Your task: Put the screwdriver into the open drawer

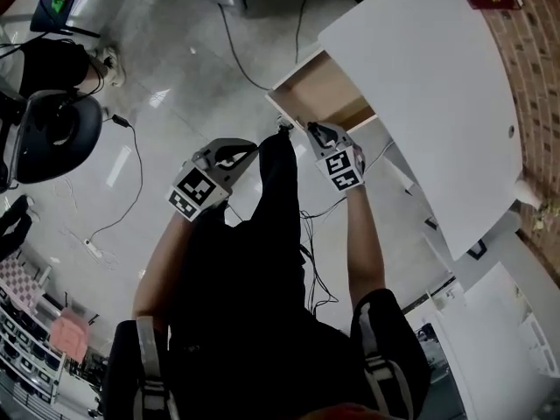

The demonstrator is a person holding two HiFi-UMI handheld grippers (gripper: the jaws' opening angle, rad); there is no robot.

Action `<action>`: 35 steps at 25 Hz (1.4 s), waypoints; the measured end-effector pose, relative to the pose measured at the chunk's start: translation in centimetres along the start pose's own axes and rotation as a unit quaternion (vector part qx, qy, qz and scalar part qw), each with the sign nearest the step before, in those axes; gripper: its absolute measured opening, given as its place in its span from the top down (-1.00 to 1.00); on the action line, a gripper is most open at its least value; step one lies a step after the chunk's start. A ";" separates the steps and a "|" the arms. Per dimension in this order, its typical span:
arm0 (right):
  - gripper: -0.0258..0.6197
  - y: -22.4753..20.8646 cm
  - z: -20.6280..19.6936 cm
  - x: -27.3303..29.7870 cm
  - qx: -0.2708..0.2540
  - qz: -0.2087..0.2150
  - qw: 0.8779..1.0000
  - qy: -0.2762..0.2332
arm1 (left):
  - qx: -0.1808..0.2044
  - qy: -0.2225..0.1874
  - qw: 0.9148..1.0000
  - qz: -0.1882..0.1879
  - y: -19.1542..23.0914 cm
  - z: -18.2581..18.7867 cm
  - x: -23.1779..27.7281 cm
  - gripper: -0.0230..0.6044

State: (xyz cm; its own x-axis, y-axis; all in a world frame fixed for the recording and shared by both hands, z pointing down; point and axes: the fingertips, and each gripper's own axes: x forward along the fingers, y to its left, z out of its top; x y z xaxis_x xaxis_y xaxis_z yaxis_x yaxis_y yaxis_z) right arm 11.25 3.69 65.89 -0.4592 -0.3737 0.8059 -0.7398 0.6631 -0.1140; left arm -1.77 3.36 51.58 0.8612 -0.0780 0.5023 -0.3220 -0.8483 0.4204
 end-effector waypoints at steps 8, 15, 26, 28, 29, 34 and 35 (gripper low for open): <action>0.54 -2.6 -4.2 6.0 0.013 0.016 0.999 0.043 | -0.030 0.006 1.000 0.005 2.0 -2.0 1.8 0.87; 0.54 -4.1 -7.1 10.5 0.048 0.029 0.996 0.069 | -0.056 0.000 0.998 0.014 3.7 -4.0 2.5 0.87; 0.54 -5.3 -10.2 14.8 0.027 0.040 0.992 0.115 | -0.087 -0.005 0.996 0.017 4.0 -6.4 4.2 0.87; 0.54 -5.4 -10.9 15.5 0.015 0.042 0.991 0.128 | -0.089 -0.007 0.996 0.018 4.1 -6.5 4.4 0.87; 0.54 -5.4 -11.2 15.9 0.012 0.043 0.990 0.133 | -0.090 -0.008 0.996 0.019 4.1 -6.6 4.5 0.87; 0.54 -5.6 -12.6 17.4 0.003 0.050 0.987 0.155 | -0.098 -0.010 0.995 0.021 4.1 -7.2 5.0 0.87; 0.54 -5.7 -12.7 17.7 0.002 0.051 0.986 0.158 | -0.100 -0.010 0.995 0.021 4.1 -7.3 5.0 0.87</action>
State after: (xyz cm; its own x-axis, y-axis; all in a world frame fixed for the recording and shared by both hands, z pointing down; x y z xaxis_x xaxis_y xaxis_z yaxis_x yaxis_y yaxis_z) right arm 13.57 1.55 88.24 -0.3563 -0.0836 0.9306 -0.6991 0.6846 -0.2062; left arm -1.64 3.31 61.39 0.8522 -0.1232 0.5085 -0.4280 -0.7231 0.5421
